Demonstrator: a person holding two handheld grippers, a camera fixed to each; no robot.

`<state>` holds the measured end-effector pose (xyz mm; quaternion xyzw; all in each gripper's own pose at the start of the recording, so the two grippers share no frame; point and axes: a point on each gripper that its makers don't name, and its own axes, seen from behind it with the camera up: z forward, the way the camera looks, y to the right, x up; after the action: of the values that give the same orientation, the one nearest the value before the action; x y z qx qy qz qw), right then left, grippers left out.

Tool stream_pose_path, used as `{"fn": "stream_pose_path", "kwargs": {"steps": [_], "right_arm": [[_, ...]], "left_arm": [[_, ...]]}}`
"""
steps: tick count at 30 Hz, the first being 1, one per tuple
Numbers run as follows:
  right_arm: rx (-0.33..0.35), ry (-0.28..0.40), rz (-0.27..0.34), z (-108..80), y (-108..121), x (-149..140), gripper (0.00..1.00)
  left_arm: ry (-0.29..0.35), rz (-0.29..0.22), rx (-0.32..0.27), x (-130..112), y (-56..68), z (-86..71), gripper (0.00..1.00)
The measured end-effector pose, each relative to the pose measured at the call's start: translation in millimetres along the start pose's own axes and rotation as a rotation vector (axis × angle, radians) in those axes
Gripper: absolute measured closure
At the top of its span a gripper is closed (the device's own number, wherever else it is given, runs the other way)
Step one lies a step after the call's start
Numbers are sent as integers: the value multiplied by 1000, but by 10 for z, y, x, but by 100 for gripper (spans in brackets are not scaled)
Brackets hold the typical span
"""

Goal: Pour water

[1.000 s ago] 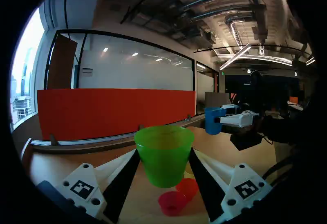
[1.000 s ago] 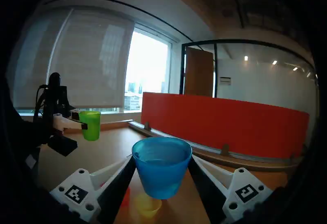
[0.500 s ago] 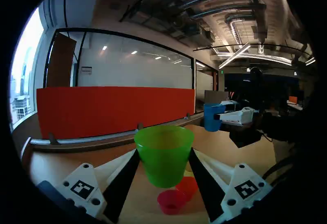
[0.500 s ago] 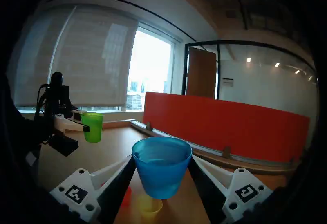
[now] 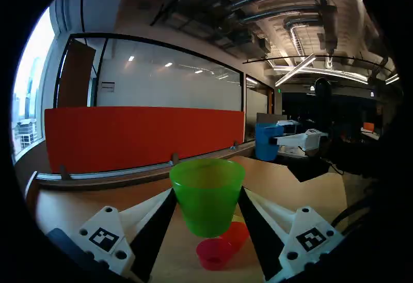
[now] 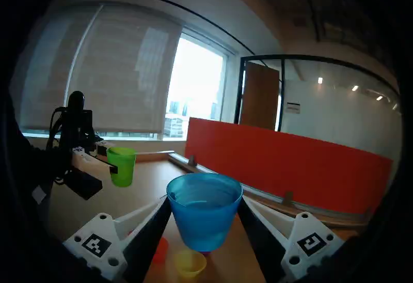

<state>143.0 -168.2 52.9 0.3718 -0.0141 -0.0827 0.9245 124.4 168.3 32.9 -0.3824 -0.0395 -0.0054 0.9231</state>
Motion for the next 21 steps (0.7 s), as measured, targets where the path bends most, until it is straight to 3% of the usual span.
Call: {"fn": "stream_pose_path", "kwargs": {"steps": [21], "right_arm": [[53, -1, -119, 139, -123, 238, 11]], "left_arm": [[-19, -19, -20, -155, 59, 34, 18]]}}
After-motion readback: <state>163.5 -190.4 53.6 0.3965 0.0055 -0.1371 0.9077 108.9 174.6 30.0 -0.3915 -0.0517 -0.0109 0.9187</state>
